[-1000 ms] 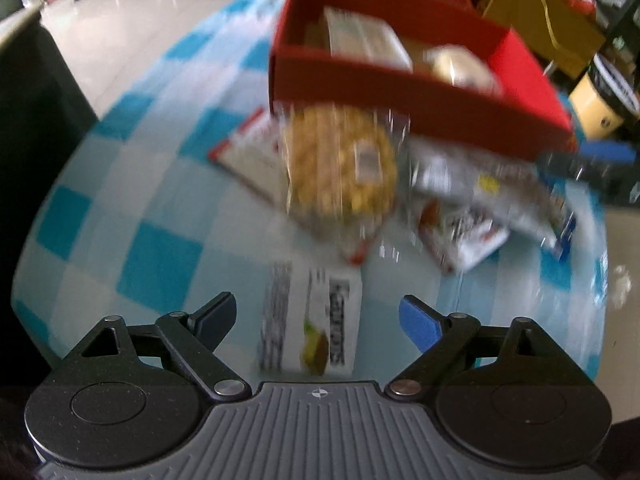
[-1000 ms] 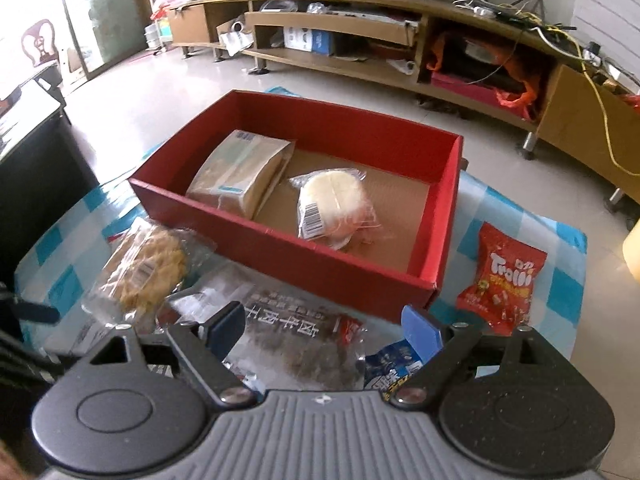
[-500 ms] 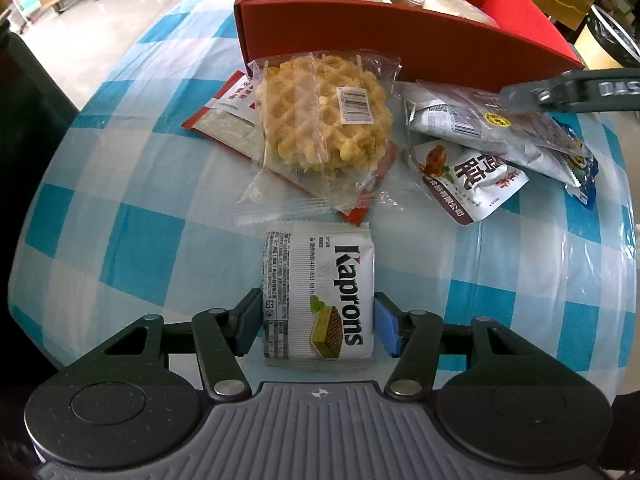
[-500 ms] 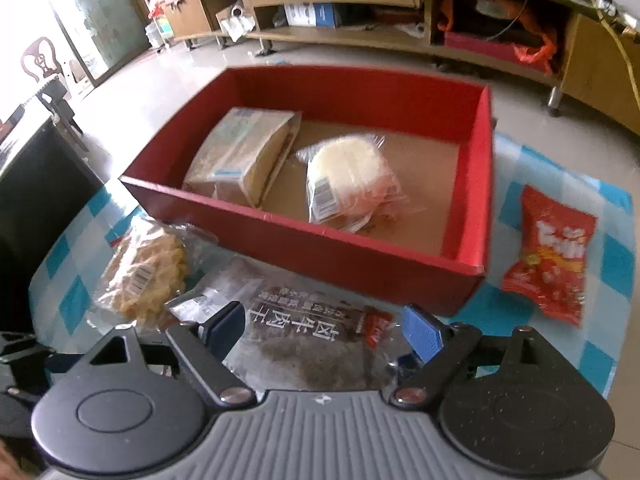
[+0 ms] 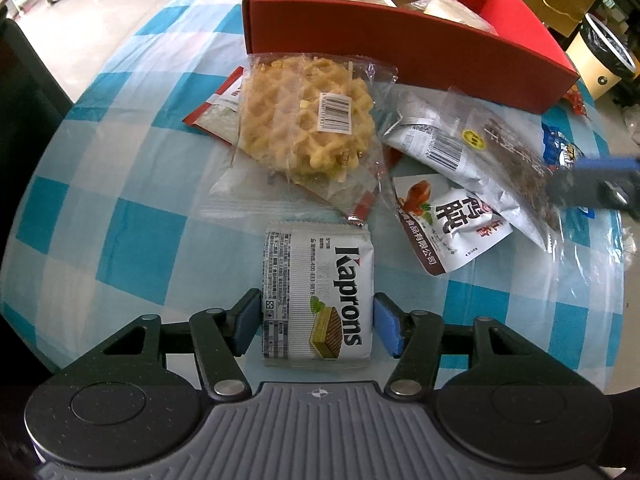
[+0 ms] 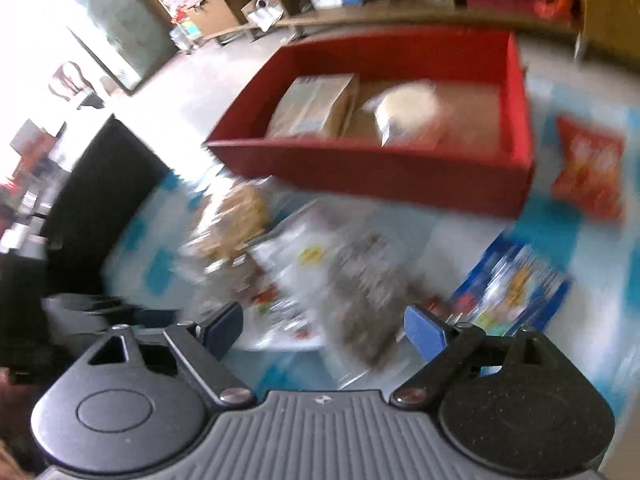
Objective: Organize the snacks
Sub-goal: 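Grasp the dark beef jerky bag with the right tool while the left tool holds the Kapron pack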
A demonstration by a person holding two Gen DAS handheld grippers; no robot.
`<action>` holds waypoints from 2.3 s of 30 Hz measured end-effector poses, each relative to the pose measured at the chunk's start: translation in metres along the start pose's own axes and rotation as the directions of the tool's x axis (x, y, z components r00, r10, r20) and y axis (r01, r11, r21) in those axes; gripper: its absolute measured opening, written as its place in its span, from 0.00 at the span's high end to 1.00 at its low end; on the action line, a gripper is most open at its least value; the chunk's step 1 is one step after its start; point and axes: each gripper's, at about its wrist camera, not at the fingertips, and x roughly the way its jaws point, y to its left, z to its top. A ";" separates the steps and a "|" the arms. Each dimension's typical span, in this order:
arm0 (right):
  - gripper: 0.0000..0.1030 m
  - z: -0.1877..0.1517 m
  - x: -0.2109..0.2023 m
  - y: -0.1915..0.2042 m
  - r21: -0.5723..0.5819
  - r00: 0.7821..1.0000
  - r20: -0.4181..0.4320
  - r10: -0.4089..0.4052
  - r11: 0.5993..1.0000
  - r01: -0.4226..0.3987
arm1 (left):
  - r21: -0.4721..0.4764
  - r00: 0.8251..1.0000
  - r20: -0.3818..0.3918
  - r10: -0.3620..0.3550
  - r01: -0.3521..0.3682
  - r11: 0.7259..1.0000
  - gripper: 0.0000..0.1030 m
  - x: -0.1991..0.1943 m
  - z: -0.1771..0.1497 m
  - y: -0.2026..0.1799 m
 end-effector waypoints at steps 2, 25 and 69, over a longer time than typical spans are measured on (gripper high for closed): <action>0.14 0.010 0.006 0.001 -0.026 1.000 -0.012 -0.027 0.999 0.027 | -0.004 1.000 0.000 -0.001 0.001 1.000 0.34 0.000 0.000 0.001; 0.00 0.013 0.055 -0.026 -0.252 0.979 -0.200 0.048 0.963 -0.099 | 0.122 0.999 -0.005 0.036 -0.035 0.992 0.14 0.008 -0.008 -0.032; 0.21 -0.035 -0.038 0.029 -0.188 0.981 0.157 -0.111 0.972 0.140 | -0.045 0.998 0.011 0.062 -0.061 0.997 0.37 -0.003 -0.011 0.009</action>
